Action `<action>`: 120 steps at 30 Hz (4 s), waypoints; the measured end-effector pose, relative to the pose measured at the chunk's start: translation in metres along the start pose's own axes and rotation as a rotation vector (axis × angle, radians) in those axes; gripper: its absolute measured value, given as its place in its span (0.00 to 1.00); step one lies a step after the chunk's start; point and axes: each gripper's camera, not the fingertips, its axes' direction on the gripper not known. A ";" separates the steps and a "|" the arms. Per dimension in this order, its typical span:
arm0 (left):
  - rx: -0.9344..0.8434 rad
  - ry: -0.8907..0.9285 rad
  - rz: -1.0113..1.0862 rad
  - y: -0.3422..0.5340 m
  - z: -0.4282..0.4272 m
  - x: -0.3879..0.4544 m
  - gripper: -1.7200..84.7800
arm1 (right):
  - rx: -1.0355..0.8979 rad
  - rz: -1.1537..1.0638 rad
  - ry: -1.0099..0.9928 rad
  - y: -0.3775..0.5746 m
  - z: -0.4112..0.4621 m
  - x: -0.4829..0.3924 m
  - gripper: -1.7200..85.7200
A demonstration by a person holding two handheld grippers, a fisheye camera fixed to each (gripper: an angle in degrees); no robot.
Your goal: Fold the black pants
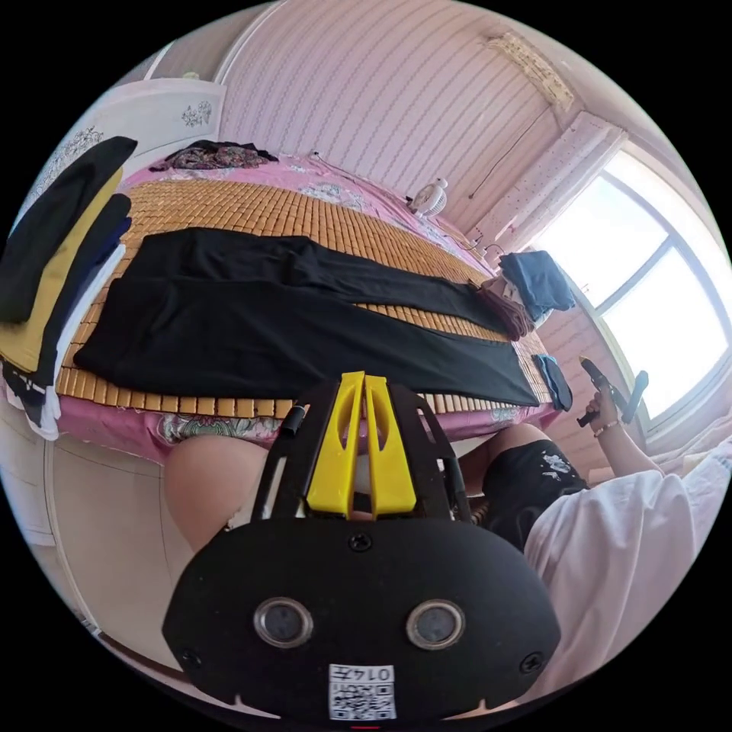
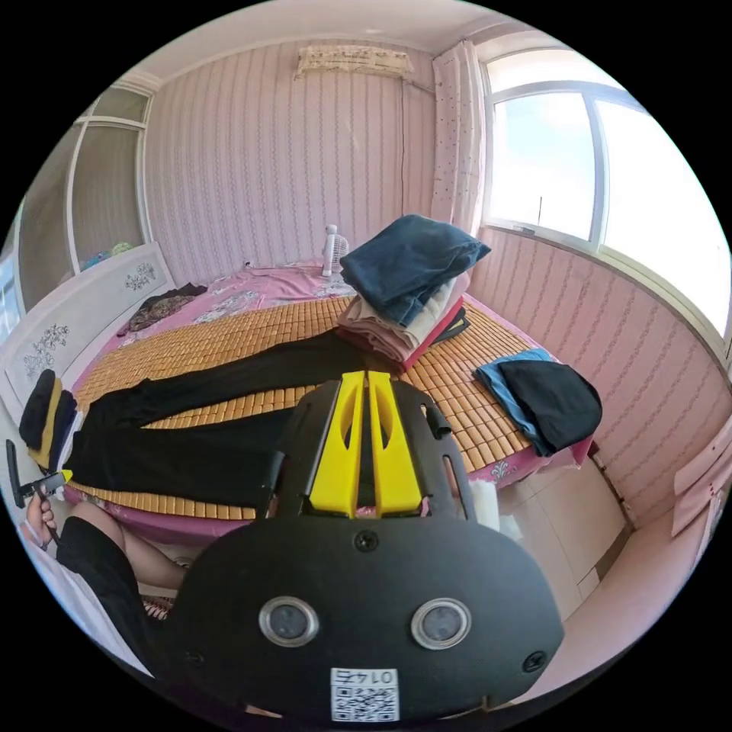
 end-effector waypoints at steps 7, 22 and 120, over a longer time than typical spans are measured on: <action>-0.002 -0.026 0.100 0.037 -0.057 0.006 0.01 | 0.023 -0.029 -0.162 0.054 -0.024 -0.021 0.01; 0.380 -0.021 -0.261 0.086 -0.203 -0.128 0.05 | -0.073 0.054 -0.262 0.106 -0.035 -0.003 0.02; -0.235 -0.550 -0.176 -0.243 0.087 -0.254 0.01 | -0.694 -0.354 0.140 -0.209 0.344 -0.122 0.03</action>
